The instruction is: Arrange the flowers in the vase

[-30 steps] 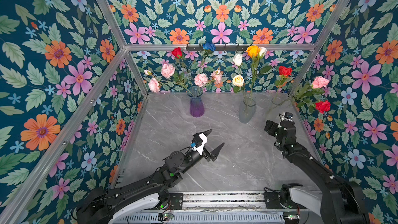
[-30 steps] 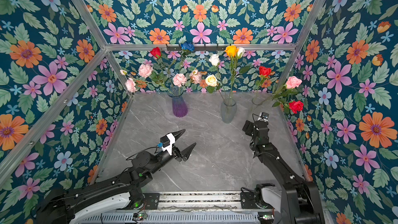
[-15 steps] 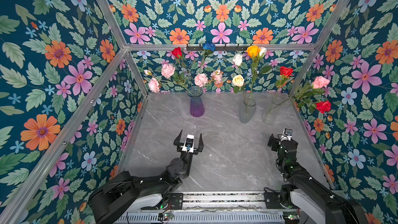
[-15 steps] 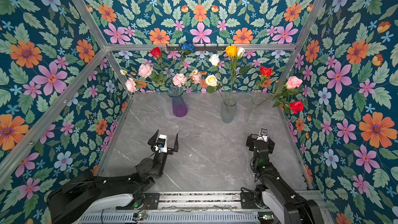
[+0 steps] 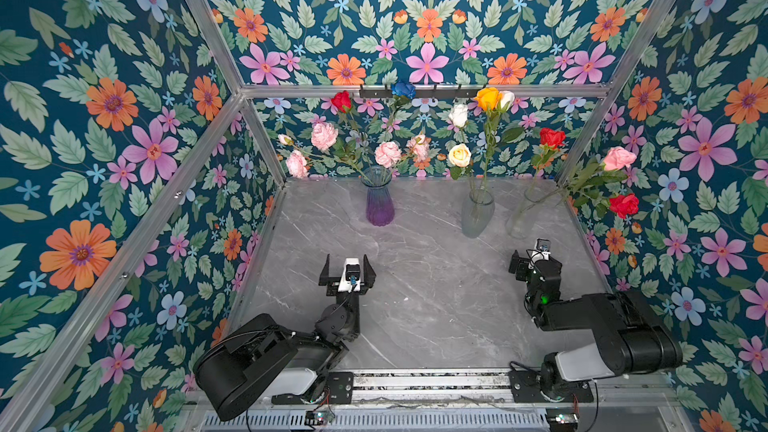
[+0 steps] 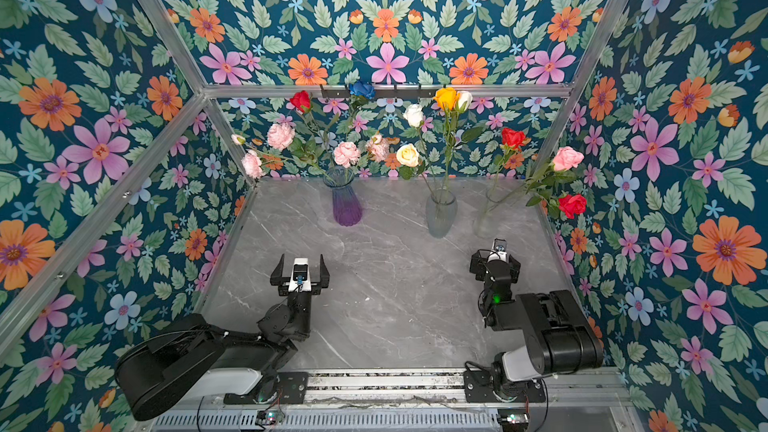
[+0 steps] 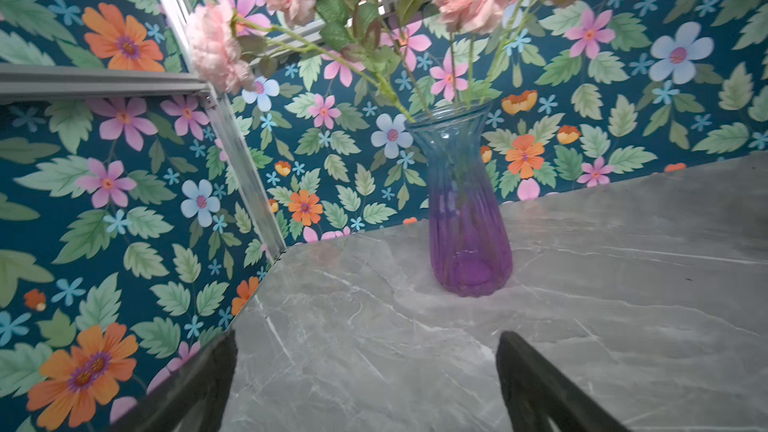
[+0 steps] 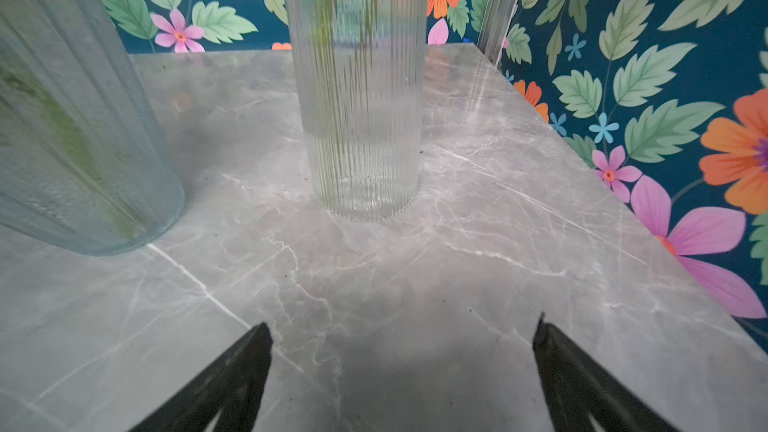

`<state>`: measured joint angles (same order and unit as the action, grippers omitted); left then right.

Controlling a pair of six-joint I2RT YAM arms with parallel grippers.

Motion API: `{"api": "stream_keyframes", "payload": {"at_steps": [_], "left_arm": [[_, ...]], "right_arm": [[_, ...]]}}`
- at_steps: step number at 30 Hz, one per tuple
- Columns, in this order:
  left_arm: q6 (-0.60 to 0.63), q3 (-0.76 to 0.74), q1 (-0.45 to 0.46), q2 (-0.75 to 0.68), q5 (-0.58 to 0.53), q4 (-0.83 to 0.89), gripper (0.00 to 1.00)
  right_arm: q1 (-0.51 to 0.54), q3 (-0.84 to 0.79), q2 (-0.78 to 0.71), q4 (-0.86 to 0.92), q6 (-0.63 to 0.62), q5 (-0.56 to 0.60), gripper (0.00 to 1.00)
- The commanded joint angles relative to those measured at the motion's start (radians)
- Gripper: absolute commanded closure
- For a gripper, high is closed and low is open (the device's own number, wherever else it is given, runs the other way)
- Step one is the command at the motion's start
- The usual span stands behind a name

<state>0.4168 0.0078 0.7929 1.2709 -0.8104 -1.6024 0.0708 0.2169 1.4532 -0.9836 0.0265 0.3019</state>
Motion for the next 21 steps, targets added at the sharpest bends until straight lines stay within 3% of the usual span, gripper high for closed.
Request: {"api": "stream_keyframes", "payload": {"at_steps": [1, 9, 16, 21], "left_arm": [[-0.044, -0.031, -0.019, -0.032, 0.028, -0.07, 0.0], [-0.013, -0.078, -0.075, -0.068, 0.026, -0.069, 0.0], [-0.053, -0.074, -0.207, 0.024, 0.074, -0.058, 0.0], [-0.197, -0.047, -0.34, 0.142, 0.192, -0.073, 0.01]], "right_arm": [[-0.028, 0.051, -0.006, -0.009, 0.023, -0.075, 0.01], [-0.035, 0.069, -0.012, 0.044, 0.027, -0.099, 0.01], [-0.045, 0.076, -0.011, 0.054, 0.032, -0.119, 0.01], [-0.045, 0.075, -0.013, 0.057, 0.032, -0.119, 0.01]]}}
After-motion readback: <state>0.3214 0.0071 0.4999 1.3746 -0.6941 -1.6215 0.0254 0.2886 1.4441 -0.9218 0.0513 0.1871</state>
